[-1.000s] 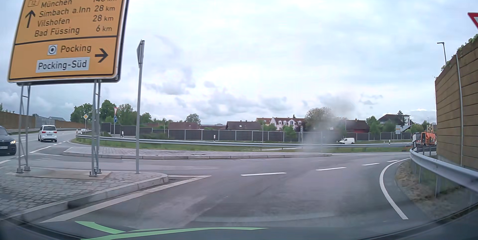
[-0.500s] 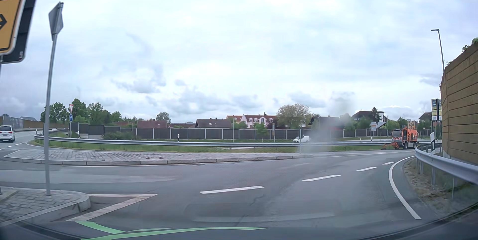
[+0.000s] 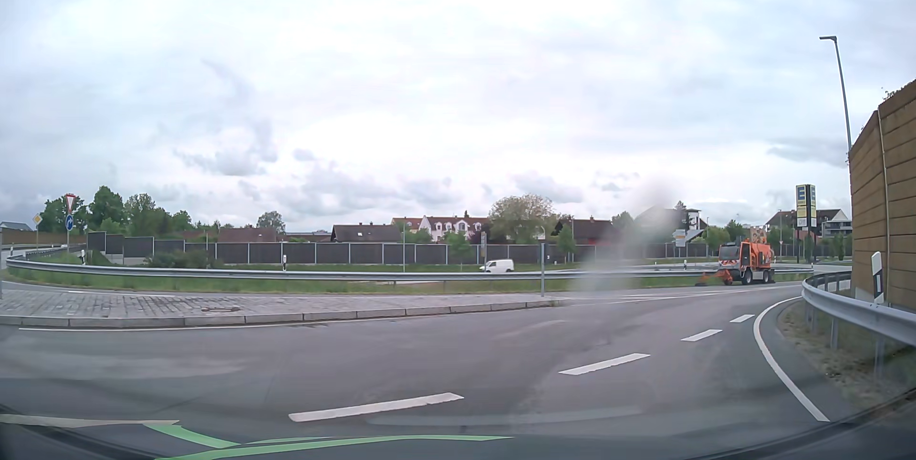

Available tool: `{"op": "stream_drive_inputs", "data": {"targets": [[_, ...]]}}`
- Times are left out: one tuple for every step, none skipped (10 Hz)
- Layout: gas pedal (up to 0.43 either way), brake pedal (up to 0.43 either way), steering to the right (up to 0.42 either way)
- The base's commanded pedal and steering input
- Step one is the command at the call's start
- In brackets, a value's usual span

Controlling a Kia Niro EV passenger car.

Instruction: Follow the waypoints while adhering to traffic rules and regulations

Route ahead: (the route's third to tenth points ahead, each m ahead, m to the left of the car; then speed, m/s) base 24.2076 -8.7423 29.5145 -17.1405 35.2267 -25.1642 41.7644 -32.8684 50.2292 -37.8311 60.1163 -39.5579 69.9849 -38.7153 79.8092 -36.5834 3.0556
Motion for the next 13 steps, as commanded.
{"op": "stream_drive_inputs", "data": {"targets": [[0.0, 0.317, 0.169], [0.0, 0.317, 0.174], [0.0, 0.317, 0.179], [0.0, 0.305, 0.179], [0.0, 0.293, 0.179], [0.0, 0.274, 0.178], [0.0, 0.256, 0.176], [0.0, 0.189, 0.174], [0.0, 0.012, 0.169], [0.0, 0.0, 0.164], [0.0, 0.0, 0.163], [0.0, 0.0, 0.163], [0.0, 0.0, 0.163]]}}
